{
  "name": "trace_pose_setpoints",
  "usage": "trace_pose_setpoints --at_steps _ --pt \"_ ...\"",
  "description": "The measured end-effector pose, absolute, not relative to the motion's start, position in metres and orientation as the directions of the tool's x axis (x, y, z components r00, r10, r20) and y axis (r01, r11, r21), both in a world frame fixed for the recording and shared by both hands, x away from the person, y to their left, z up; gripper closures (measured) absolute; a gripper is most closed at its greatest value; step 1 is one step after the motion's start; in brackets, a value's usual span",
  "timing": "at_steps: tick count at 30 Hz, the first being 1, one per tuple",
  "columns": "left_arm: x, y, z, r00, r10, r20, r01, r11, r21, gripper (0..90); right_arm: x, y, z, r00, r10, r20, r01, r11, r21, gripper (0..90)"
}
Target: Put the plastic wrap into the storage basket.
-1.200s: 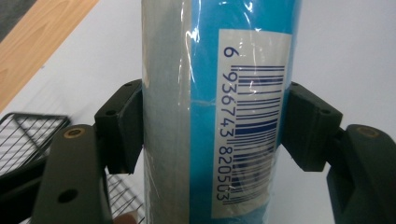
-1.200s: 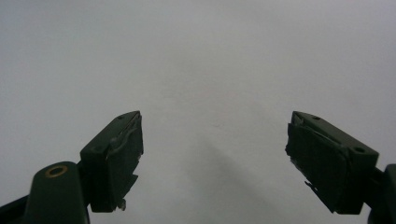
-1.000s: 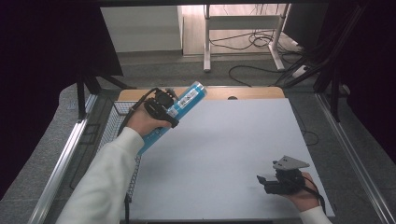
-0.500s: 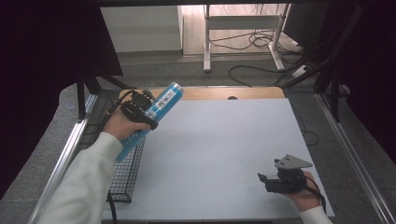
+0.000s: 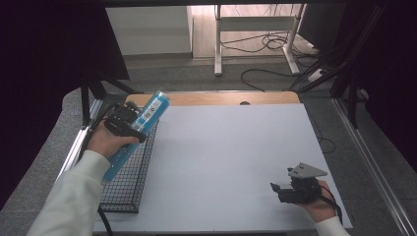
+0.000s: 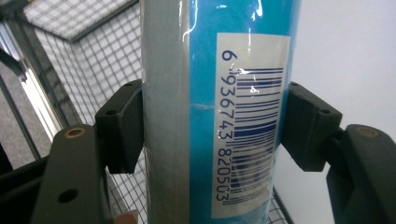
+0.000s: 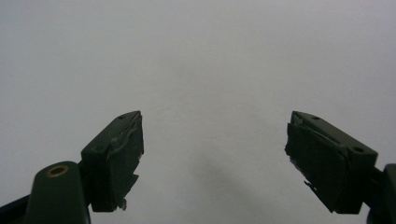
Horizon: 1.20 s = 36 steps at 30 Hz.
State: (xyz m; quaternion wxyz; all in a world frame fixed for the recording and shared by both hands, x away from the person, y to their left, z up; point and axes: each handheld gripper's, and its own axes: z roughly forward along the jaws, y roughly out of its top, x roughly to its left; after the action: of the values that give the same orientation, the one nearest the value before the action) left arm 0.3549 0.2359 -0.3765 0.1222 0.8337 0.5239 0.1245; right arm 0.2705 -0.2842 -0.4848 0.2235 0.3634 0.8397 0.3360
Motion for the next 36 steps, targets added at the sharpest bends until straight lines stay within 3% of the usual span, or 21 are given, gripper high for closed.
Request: trace_pose_setpoints --at_steps 23,36 --pt "0.357 0.281 -0.434 0.262 0.965 -0.012 0.936 -0.251 0.247 31.6 0.271 -0.281 -0.486 -0.643 0.752 -0.14 0.453 0.522 0.722 19.3" --pt "0.364 0.275 -0.475 0.188 0.982 0.012 0.96 -0.186 0.207 30.6 0.271 -0.28 -0.488 -0.647 0.748 -0.147 0.451 0.531 0.718 19.3"
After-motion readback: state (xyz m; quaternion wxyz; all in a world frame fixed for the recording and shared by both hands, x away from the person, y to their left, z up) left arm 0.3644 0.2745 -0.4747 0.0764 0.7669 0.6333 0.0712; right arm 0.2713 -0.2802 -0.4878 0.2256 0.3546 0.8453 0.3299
